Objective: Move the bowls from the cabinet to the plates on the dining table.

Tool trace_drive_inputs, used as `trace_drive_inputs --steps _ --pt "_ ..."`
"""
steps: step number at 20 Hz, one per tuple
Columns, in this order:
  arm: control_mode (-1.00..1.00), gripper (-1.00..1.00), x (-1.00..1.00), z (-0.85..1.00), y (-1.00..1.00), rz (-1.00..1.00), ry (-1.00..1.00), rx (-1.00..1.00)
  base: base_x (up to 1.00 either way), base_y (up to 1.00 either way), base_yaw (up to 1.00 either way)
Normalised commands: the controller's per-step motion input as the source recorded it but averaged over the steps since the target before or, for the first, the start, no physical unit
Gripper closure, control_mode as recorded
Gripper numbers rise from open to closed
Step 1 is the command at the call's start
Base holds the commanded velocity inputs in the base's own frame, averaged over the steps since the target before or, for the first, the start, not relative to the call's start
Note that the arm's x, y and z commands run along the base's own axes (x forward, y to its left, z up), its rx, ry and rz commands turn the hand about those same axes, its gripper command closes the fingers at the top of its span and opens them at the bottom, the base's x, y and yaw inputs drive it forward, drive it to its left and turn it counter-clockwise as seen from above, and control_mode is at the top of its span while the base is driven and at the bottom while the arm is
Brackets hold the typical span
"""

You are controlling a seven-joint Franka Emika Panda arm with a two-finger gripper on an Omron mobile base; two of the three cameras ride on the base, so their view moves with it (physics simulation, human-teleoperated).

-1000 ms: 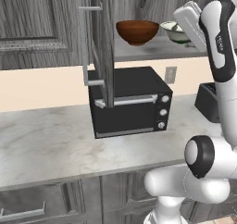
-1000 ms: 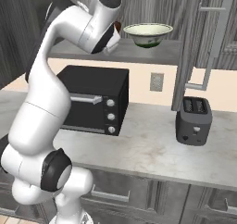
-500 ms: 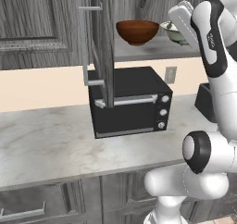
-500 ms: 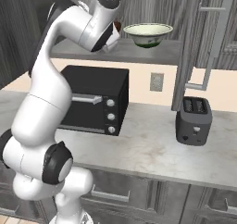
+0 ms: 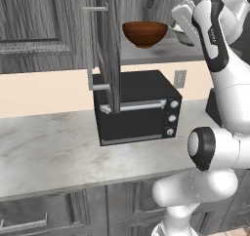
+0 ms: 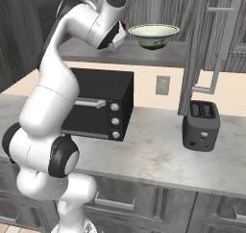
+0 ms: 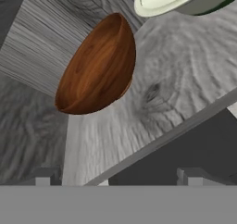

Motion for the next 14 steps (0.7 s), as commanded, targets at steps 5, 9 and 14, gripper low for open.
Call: trace_drive_inputs --steps 5,9,14 --pt "-1.00 -1.00 0.29 0.00 0.00 0.00 0.00 0.00 0.00 0.00 0.00" --pt "-1.00 -1.00 0.26 0.00 0.00 0.00 0.00 0.00 0.00 0.00 0.00" --pt "-1.00 -1.00 0.29 0.00 0.00 0.00 0.00 0.00 0.00 0.00 0.00"
